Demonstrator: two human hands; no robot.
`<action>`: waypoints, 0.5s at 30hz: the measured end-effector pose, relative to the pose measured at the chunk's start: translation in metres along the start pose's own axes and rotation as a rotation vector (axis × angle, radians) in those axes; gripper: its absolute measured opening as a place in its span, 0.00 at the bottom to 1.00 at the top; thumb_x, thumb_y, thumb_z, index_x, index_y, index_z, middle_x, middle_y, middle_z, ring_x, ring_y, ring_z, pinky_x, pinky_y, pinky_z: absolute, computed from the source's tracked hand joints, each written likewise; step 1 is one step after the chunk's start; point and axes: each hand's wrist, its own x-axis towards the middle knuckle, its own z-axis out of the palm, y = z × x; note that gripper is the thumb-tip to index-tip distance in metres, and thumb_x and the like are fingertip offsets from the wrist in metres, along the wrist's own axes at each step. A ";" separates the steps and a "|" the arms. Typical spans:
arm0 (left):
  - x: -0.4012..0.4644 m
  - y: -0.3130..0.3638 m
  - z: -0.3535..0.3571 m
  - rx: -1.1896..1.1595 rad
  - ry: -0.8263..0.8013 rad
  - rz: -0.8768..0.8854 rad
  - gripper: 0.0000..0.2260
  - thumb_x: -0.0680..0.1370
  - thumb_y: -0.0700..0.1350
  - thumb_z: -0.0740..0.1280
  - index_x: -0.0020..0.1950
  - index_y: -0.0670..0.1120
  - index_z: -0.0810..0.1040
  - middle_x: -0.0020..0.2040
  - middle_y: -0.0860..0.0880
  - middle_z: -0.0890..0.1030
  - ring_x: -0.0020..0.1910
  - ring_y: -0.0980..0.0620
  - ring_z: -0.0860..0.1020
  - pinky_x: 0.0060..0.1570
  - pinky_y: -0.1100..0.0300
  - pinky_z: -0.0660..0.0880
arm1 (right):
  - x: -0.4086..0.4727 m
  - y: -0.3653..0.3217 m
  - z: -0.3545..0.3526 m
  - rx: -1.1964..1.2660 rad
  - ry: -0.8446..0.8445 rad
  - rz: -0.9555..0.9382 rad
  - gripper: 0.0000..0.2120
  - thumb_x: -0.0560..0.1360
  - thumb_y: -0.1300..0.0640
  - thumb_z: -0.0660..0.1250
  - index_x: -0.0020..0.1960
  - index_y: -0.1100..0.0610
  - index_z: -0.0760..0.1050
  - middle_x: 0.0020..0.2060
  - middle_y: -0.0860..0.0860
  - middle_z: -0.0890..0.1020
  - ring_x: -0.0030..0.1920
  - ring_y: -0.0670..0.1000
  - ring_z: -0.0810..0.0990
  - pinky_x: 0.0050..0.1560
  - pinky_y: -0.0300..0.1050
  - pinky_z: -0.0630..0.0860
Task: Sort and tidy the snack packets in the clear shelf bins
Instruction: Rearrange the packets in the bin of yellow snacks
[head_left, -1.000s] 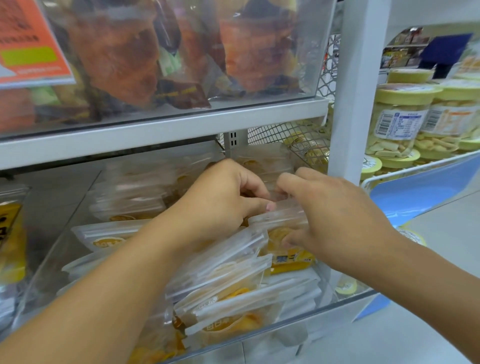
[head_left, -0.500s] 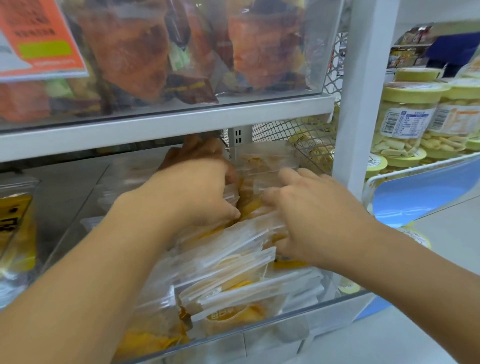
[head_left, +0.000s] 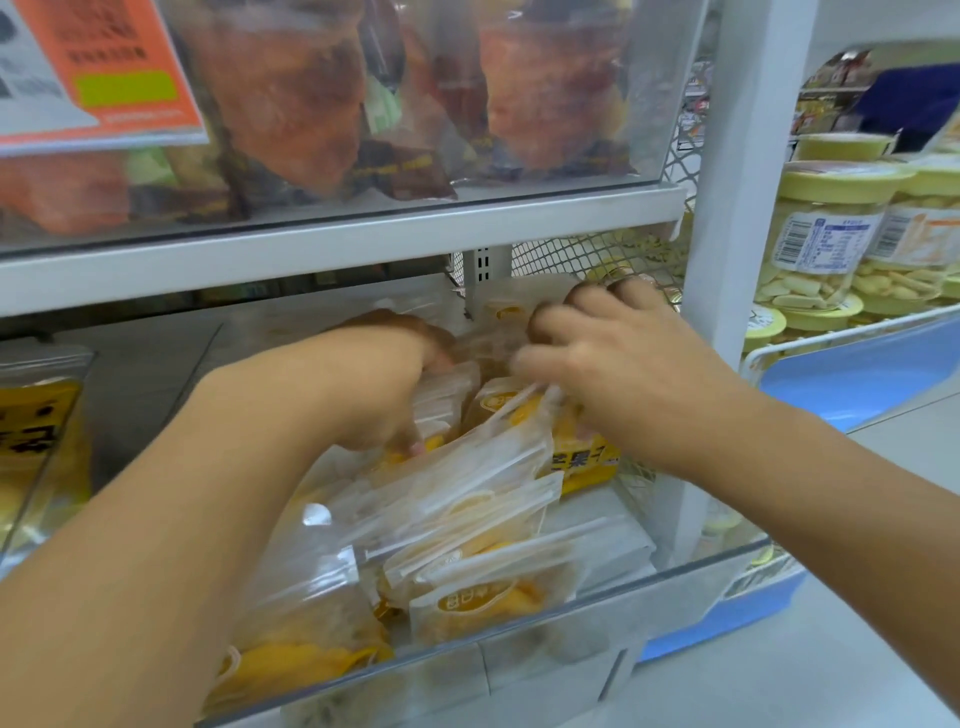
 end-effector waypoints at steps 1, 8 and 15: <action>0.000 -0.001 0.000 0.010 0.013 -0.002 0.35 0.72 0.50 0.78 0.76 0.58 0.66 0.70 0.52 0.73 0.63 0.49 0.74 0.54 0.61 0.69 | 0.000 0.002 0.002 0.025 -0.031 0.070 0.37 0.61 0.52 0.81 0.65 0.43 0.68 0.59 0.51 0.74 0.59 0.58 0.73 0.55 0.56 0.69; -0.017 -0.024 -0.011 0.032 -0.061 -0.033 0.43 0.69 0.57 0.79 0.79 0.59 0.60 0.75 0.55 0.69 0.70 0.50 0.71 0.67 0.57 0.69 | 0.002 0.003 0.012 0.497 -0.219 0.112 0.44 0.77 0.46 0.66 0.77 0.34 0.35 0.80 0.47 0.45 0.80 0.57 0.44 0.78 0.60 0.50; -0.010 -0.029 0.005 0.033 0.079 0.086 0.33 0.71 0.54 0.78 0.73 0.60 0.70 0.74 0.55 0.67 0.70 0.49 0.69 0.69 0.52 0.68 | 0.005 -0.012 0.011 0.514 -0.032 0.096 0.23 0.73 0.46 0.70 0.66 0.33 0.70 0.77 0.43 0.56 0.78 0.55 0.52 0.75 0.69 0.50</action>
